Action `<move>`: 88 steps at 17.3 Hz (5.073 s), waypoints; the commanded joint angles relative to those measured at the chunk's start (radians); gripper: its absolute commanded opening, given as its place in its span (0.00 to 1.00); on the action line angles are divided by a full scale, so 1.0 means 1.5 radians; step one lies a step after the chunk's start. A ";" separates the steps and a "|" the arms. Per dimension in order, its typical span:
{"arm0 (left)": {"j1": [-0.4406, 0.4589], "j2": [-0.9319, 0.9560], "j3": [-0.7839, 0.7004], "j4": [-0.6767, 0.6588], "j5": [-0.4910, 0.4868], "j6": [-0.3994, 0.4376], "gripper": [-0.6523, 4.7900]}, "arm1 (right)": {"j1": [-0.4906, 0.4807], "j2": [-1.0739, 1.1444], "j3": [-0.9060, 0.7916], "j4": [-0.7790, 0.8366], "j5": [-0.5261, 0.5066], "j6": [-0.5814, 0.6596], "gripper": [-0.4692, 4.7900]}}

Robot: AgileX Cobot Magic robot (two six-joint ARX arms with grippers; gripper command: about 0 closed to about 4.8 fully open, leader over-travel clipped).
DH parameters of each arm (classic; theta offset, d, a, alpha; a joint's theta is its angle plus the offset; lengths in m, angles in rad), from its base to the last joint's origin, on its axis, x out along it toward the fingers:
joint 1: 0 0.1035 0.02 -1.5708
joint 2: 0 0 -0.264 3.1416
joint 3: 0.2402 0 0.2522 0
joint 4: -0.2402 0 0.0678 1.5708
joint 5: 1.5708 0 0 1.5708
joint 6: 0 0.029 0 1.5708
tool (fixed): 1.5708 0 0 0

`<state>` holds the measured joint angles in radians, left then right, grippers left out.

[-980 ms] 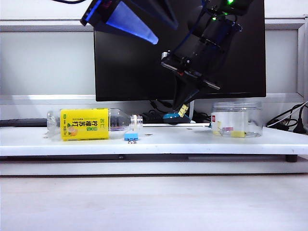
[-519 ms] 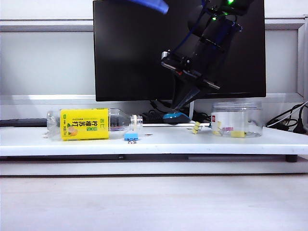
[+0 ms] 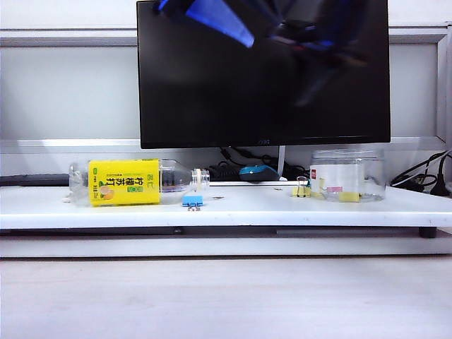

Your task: Take the clips out of the round transparent plastic box and place them on the table.

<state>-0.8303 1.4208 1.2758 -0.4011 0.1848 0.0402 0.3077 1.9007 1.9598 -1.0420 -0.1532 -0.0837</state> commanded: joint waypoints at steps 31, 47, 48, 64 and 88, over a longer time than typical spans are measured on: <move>-0.001 0.034 0.035 -0.038 0.042 -0.008 0.56 | -0.010 0.101 -0.082 -0.057 -0.079 0.049 0.22; -0.001 0.035 0.035 -0.037 0.024 0.021 0.56 | -0.010 0.109 -0.081 -0.065 -0.077 0.040 0.09; -0.001 0.035 0.035 -0.037 0.024 0.021 0.56 | -0.010 0.099 -0.080 -0.064 -0.076 0.040 0.09; -0.001 0.034 0.035 -0.061 0.026 0.020 0.56 | 0.039 -0.035 -0.081 0.028 -0.194 0.017 0.09; -0.001 0.034 0.035 -0.077 0.025 0.020 0.56 | 0.048 0.084 -0.080 0.099 -0.181 0.035 0.27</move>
<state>-0.8307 1.4761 1.3231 -0.5278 0.2203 0.0673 0.3779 2.0323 1.8336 -0.9028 -0.4202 -0.0311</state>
